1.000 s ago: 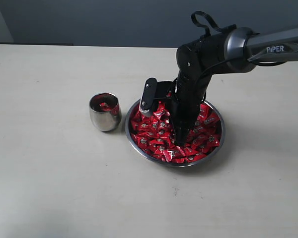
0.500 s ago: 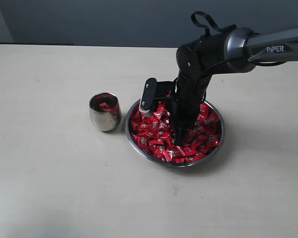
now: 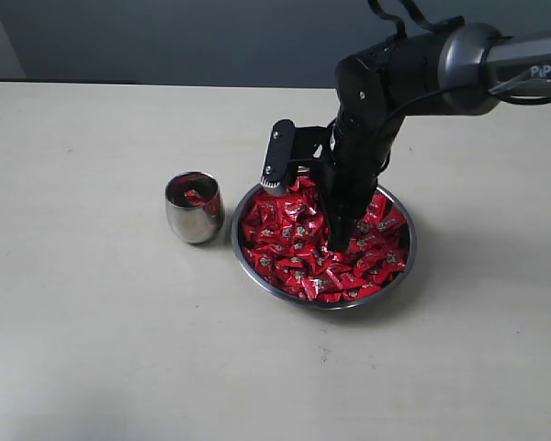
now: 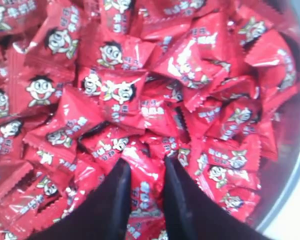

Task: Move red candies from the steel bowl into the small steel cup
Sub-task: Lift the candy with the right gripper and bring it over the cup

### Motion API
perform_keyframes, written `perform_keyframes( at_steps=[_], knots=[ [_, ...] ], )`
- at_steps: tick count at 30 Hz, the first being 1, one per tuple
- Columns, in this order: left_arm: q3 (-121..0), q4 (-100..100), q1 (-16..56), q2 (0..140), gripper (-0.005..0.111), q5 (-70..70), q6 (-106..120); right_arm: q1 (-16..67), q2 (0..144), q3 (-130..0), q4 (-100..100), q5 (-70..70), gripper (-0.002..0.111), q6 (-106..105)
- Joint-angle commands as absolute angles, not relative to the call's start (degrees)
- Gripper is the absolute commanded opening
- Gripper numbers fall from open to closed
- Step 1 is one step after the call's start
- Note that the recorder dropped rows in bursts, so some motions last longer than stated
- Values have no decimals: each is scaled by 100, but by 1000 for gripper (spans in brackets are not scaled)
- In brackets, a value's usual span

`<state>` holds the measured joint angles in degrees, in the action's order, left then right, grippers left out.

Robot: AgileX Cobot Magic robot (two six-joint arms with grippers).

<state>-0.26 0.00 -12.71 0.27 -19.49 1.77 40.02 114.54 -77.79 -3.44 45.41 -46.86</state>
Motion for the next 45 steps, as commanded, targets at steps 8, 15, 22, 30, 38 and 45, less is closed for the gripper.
perform_keyframes(
  at_steps=[8, 15, 22, 30, 38, 45],
  knots=[
    [0, -35, -1244, 0, 0, -1891, 168, 4007, 10787, -7804, -375, 4206, -1, -3723],
    [0, -35, -1244, 0, 0, -1891, 168, 4007, 10753, -8269, 491, 3391, -1, -2695],
    [0, -35, -1244, 0, 0, -1891, 168, 4010, 11217, -8914, 2271, 2947, -1, -2708],
    [0, -35, -1244, 0, 0, -1891, 168, 4373, 12076, -9960, 2548, 3889, -1, -2739],
    [0, -35, -1244, 0, 0, -1891, 168, 4594, 12555, -10421, 2525, 4233, -1, -2716],
    [0, -35, -1244, 0, 0, -1891, 168, 4631, 12613, -10427, 2551, 4233, -1, -2716]
  ],
)
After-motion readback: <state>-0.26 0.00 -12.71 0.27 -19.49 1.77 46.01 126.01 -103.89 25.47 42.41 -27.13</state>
